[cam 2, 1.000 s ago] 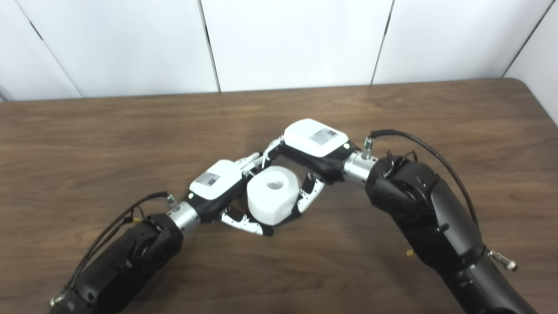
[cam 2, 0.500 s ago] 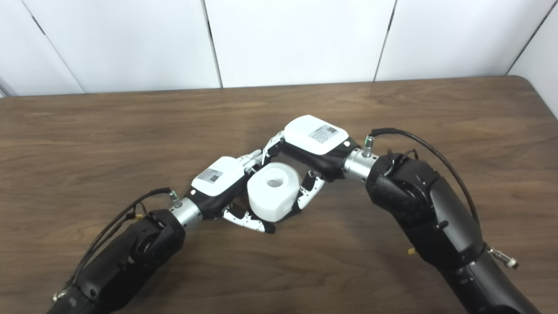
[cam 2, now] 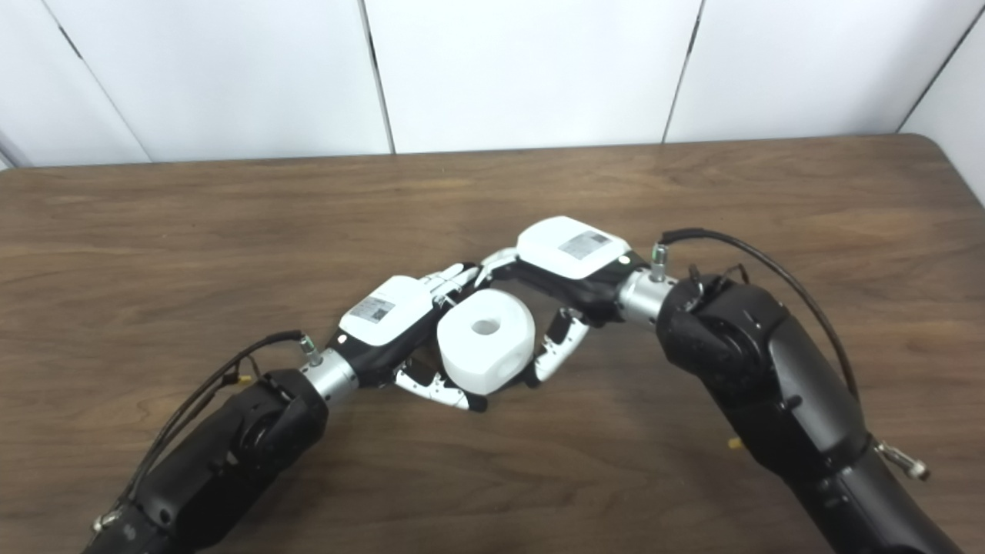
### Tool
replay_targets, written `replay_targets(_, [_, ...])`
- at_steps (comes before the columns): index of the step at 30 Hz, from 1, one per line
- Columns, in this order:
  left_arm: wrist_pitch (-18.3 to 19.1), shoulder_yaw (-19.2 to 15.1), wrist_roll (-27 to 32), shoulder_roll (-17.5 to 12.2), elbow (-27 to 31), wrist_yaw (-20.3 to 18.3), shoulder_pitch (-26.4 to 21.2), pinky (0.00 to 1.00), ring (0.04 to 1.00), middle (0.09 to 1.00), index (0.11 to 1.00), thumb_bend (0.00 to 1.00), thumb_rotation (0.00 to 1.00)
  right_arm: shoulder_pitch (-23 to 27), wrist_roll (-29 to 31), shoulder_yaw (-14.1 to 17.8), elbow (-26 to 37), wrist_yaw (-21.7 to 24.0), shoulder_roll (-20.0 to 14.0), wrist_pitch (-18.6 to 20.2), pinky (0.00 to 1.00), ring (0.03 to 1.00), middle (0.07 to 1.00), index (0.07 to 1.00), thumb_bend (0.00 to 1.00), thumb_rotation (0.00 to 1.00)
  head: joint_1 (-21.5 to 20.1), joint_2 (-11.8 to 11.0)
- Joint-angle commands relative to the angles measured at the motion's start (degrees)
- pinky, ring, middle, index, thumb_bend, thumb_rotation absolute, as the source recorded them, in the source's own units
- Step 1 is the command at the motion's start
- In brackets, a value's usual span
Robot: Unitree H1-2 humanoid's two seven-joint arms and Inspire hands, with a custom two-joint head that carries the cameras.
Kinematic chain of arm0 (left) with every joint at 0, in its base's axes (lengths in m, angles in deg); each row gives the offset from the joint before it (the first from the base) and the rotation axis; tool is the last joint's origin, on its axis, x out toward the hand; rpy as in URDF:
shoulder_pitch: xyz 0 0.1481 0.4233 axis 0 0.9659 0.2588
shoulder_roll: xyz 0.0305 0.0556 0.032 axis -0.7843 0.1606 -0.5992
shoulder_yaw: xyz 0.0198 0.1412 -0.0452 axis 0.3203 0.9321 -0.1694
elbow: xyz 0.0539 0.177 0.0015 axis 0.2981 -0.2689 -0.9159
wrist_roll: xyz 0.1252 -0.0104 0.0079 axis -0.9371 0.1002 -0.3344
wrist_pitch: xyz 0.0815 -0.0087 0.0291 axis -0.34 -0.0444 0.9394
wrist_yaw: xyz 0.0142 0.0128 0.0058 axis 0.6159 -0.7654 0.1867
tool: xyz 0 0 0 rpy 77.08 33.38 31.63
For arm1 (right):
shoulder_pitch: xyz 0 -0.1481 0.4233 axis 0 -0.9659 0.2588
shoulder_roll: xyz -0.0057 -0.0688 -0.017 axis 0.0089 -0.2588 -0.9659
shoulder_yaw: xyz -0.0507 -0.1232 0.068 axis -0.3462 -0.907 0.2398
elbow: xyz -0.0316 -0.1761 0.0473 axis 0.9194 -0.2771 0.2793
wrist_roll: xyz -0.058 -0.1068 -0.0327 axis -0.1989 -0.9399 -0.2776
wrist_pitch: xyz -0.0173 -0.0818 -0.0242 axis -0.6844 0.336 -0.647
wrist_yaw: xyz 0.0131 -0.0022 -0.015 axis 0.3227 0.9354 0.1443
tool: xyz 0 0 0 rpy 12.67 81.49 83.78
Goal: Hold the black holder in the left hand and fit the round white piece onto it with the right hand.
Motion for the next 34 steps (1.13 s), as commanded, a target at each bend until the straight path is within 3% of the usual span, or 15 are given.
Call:
replay_targets(1, [0.09,2.8,-2.26,-1.11,-2.8,-5.25,3.25,0.93,1.0,0.988,0.492,0.52,0.07,1.73,0.01,1.41,1.95,-1.21,-0.12,0.21,0.72,0.816,0.842,1.0,0.92,0.27,-0.05,-0.01])
replay_targets(11, [-0.06,2.77,-2.42,-1.48,-2.55,-5.4,3.37,0.92,1.0,0.991,0.492,0.52,0.07,0.97,-0.41,2.62,2.05,-5.08,0.48,-1.52,0.68,0.749,0.77,0.979,0.9,0.22,-0.25,0.1])
replay_targets(14, [-0.16,2.79,-2.36,-1.51,-2.87,-5.45,3.31,0.92,1.0,0.995,0.492,0.52,0.07,0.61,0.25,3.11,1.32,-7.12,0.41,-2.79,0.67,0.735,0.787,0.995,0.9,0.2,-0.44,0.02])
replay_targets(21, [-0.76,2.49,-2.06,-1.59,-3.28,-4.92,3.23,0.91,1.0,0.991,0.492,0.52,0.07,0.51,-1.6,4.33,1.74,-4.86,-1.37,0.73,0.63,0.751,0.799,0.976,0.88,0.16,-1.15,-0.52])
replay_targets(26, [-1.48,2.17,-1.79,-1.72,-3.75,-4.35,3.24,0.91,1.0,0.989,0.492,0.52,0.07,-1.39,1.19,8.58,0.82,-7.19,-1.05,3.43,0.59,0.741,0.78,0.784,0.8,0.06,-1.27,-1.04])
replay_targets(30, [-0.77,1.82,-2.91,-2.15,-3.52,-4.77,3.37,0.91,1.0,0.993,0.493,0.52,0.07,-5.2,6.51,15.3,-0.53,-15.81,4.28,4.67,0.57,0.704,0.741,0.71,0.72,0.07,-0.89,-1.77])
replay_targets(31, [-0.45,1.74,-3.51,-2.27,-3.42,-4.7,3.44,0.9,0.993,0.992,0.559,0.74,0.13,-6.18,8.28,16.85,-0.61,-18.27,6.24,4.63,0.57,0.692,0.727,0.701,0.7,0.05,-0.91,-1.84])
replay_targets(32, [-0.27,1.67,-3.88,-2.36,-3.38,-4.62,3.49,0.89,0.987,0.99,0.604,0.85,0.17,-6.81,9.48,17.83,-0.67,-19.94,7.54,4.55,0.57,0.681,0.718,0.696,0.69,0.03,-0.96,-1.86])
replay_targets(34, [1.57,1.73,-5.63,-2.78,-2.7,-5.94,3.39,0.87,0.989,0.996,0.683,0.95,0.25,-8.41,13.74,20.43,-1.55,-24.05,11.16,3.09,0.55,0.659,0.705,0.691,0.65,0.04,-1.18,-2.28])
